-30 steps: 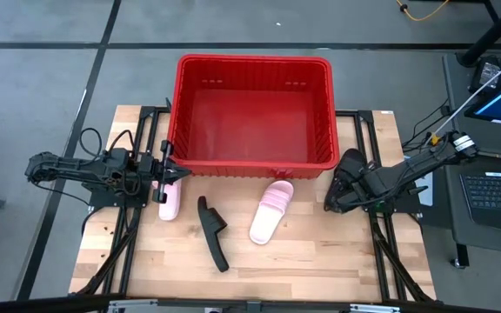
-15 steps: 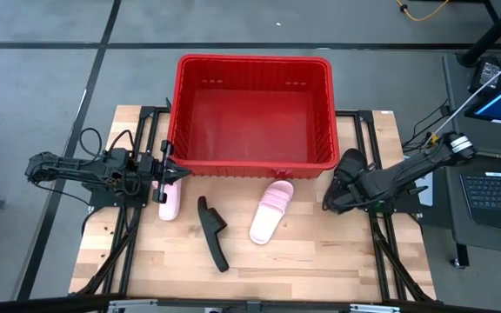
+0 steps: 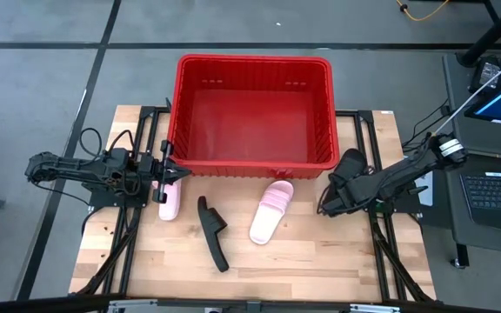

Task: Pick and place slides into bin
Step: Put the right black slide into the bin

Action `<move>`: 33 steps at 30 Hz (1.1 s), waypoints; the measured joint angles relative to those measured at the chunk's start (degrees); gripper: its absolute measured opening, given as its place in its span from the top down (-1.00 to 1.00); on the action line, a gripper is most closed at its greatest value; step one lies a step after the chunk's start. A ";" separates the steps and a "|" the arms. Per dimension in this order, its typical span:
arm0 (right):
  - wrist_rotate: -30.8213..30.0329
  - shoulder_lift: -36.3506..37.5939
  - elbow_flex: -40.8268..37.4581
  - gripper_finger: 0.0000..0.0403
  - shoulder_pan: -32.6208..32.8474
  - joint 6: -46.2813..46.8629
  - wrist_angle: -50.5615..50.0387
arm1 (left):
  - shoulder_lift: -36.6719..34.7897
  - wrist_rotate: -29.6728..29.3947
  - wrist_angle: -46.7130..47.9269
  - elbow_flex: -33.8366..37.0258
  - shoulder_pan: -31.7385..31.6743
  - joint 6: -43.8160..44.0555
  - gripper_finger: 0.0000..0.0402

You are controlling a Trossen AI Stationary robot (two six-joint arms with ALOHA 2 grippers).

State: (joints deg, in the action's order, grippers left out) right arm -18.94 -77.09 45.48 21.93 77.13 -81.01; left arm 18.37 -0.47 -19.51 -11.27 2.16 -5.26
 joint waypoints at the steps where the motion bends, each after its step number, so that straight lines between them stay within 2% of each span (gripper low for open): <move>1: 0.00 0.06 0.39 0.38 0.00 -0.03 -0.10 | 0.00 0.00 0.00 0.00 0.02 0.00 0.97; 6: 0.07 0.08 3.44 0.37 0.00 -0.03 -1.22 | 0.01 0.00 0.00 0.00 0.01 0.03 0.96; 13: -0.81 0.10 7.03 0.37 0.00 0.18 -9.14 | 0.00 0.00 0.00 0.00 0.02 0.07 0.97; 22: -2.37 -0.01 2.50 0.37 -1.02 -3.86 -5.61 | 0.00 0.00 0.00 0.00 0.01 0.11 0.97; 33: -2.38 -0.01 -0.48 0.37 -6.12 -5.61 -4.25 | 0.00 0.00 -0.01 0.00 0.01 0.94 0.96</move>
State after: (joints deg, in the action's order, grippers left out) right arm -21.32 -77.10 44.99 15.82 71.52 -85.26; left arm 18.37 -0.47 -19.52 -11.27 2.16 -4.32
